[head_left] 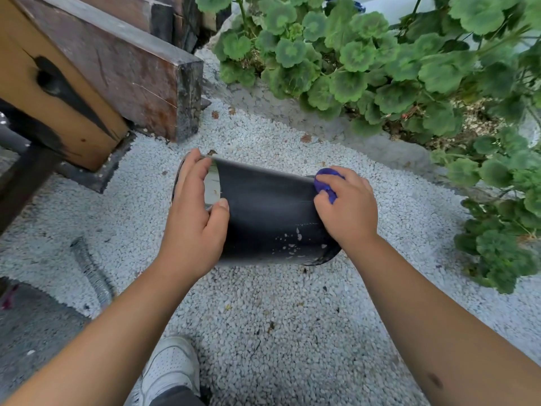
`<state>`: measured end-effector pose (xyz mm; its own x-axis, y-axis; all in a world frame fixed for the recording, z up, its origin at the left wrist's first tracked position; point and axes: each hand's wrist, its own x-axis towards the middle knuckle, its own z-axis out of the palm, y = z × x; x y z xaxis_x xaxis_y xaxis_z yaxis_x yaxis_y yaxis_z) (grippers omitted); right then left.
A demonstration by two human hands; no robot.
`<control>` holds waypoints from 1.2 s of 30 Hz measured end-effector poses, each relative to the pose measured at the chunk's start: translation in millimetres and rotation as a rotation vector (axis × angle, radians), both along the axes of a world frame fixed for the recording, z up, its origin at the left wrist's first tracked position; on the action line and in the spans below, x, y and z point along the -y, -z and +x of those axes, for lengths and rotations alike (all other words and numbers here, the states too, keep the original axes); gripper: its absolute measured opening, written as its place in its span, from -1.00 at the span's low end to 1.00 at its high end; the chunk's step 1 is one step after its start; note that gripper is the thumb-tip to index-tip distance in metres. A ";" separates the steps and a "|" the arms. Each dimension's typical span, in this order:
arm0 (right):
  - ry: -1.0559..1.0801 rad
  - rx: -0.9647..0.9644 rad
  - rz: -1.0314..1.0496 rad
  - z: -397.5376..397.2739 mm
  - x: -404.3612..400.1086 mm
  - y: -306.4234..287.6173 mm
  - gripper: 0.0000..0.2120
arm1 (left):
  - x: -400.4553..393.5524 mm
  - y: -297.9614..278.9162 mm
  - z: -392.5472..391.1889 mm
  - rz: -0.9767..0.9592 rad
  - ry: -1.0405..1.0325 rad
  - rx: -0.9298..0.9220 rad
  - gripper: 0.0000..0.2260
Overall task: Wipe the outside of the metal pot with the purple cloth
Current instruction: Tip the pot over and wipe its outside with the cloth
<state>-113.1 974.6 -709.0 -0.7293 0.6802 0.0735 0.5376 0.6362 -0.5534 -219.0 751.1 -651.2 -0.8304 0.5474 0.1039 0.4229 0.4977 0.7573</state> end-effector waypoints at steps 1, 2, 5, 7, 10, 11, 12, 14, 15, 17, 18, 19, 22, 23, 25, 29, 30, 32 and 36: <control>0.000 0.009 -0.008 -0.9 -0.7 -0.2 -0.62 | -1.1 -0.2 -1.0 0.004 -0.002 0.003 -0.45; -0.001 0.015 -0.015 -1.4 -1.6 -0.6 -0.62 | -1.6 -0.3 -1.9 0.008 -0.001 0.007 -0.45; 0.032 -0.014 -0.077 -2.9 -4.0 -8.1 -0.66 | -1.3 0.5 -3.6 0.014 -0.002 0.014 -0.45; 0.095 -0.085 -0.134 -9.0 1.1 -20.6 -0.68 | -2.0 1.4 -7.4 0.015 -0.022 0.035 -0.45; 0.029 -0.254 -0.162 -29.3 34.1 -48.4 -0.69 | -7.5 0.6 -18.1 0.008 -0.083 0.076 -0.43; -0.044 -0.304 -0.135 -36.6 51.1 -56.7 -0.69 | -10.6 -0.3 -21.4 0.014 -0.101 0.079 -0.44; -0.124 -0.336 -0.086 -43.1 68.7 -62.3 -0.70 | -14.1 -1.2 -24.1 0.024 -0.112 0.083 -0.45; -0.256 -0.339 0.029 -50.7 99.9 -64.3 -0.72 | -19.9 -2.3 -26.4 0.048 -0.127 0.130 -0.45; -0.278 -0.321 0.066 -52.1 109.3 -62.4 -0.72 | -21.8 -3.5 -27.0 0.061 -0.128 0.168 -0.43; -0.233 -0.301 0.099 -51.9 110.1 -54.7 -0.71 | -22.6 -5.1 -28.1 0.085 -0.124 0.222 -0.35; -0.192 -0.306 0.104 -50.9 104.1 -50.2 -0.72 | -22.1 -5.0 -29.8 0.091 -0.123 0.230 -0.32; -0.155 -0.306 0.103 -49.2 96.6 -45.5 -0.74 | -20.9 -4.1 -32.0 0.091 -0.121 0.227 -0.30; -0.053 -0.225 0.069 -38.4 66.6 -28.8 -0.76 | -8.4 3.9 -32.2 0.153 -0.084 0.236 -0.26; -0.008 -0.187 0.053 -31.7 56.8 -22.8 -0.76 | 1.1 9.6 -27.5 0.204 -0.039 0.251 -0.24; 0.072 -0.135 0.027 -16.6 40.4 -11.4 -0.74 | 24.3 22.7 -10.2 0.239 0.081 0.199 -0.20; 0.132 -0.138 0.020 -5.5 21.3 0.1 -0.74 | 35.1 33.9 11.4 0.164 0.267 0.033 -0.14; 0.134 -0.138 0.017 -5.4 18.6 1.0 -0.74 | 29.8 35.1 13.2 0.163 0.278 -0.051 -0.17; 0.140 -0.123 0.002 -4.6 12.2 1.4 -0.74 | 17.9 35.6 13.1 0.108 0.307 -0.262 -0.35; 0.190 -0.140 -0.075 -5.0 8.2 -9.2 -0.73 | -0.6 29.0 11.2 0.042 0.315 -0.275 -0.56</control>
